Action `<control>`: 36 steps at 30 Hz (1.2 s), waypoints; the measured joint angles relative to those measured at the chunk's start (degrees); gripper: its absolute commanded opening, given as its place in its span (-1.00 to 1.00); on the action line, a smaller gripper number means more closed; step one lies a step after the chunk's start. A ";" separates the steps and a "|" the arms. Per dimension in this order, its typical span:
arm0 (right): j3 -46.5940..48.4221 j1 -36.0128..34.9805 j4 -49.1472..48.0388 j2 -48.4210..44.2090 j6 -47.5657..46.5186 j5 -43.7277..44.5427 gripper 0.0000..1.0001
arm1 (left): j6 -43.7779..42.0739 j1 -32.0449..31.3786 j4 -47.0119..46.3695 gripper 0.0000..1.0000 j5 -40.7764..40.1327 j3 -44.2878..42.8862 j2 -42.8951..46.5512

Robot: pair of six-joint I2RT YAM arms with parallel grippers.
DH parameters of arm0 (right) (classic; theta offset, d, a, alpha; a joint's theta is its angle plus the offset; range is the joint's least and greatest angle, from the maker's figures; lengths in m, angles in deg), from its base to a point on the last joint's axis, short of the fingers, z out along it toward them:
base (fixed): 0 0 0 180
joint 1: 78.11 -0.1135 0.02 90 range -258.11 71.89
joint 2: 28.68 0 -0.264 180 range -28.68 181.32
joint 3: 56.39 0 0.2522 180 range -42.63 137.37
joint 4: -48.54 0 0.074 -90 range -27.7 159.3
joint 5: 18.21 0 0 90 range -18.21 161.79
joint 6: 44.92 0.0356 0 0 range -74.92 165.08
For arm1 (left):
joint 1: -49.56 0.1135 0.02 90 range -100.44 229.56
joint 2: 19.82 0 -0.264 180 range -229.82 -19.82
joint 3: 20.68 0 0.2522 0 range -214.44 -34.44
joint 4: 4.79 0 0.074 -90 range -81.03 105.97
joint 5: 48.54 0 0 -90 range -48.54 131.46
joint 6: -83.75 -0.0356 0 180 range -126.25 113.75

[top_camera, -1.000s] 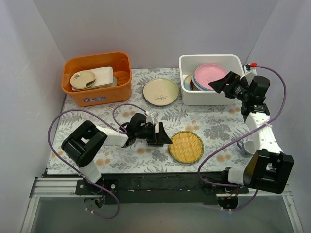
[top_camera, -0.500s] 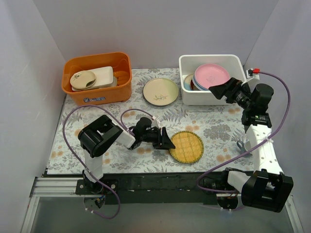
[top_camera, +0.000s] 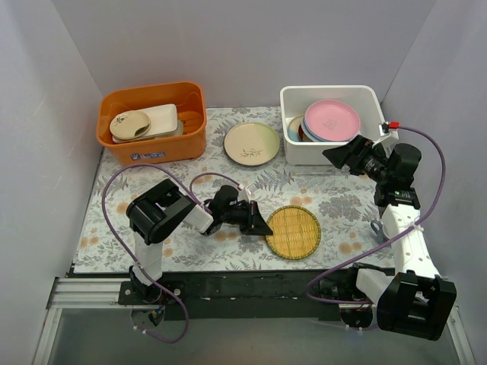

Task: Place the plates into the plastic bin on the countertop
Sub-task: Pick up the plate at the center of the board.

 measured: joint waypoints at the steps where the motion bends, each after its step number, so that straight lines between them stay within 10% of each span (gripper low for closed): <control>1: 0.00 0.00 0.00 -0.13 0.00 -0.11 0.96 | 0.07 0.00 0.00 -1.00 -0.11 0.02 0.07; 36: 0.07 -4.50 6.03 9.66 -11.41 -6.95 0.96 | -1.25 5.05 11.37 -1.00 -7.80 0.90 23.91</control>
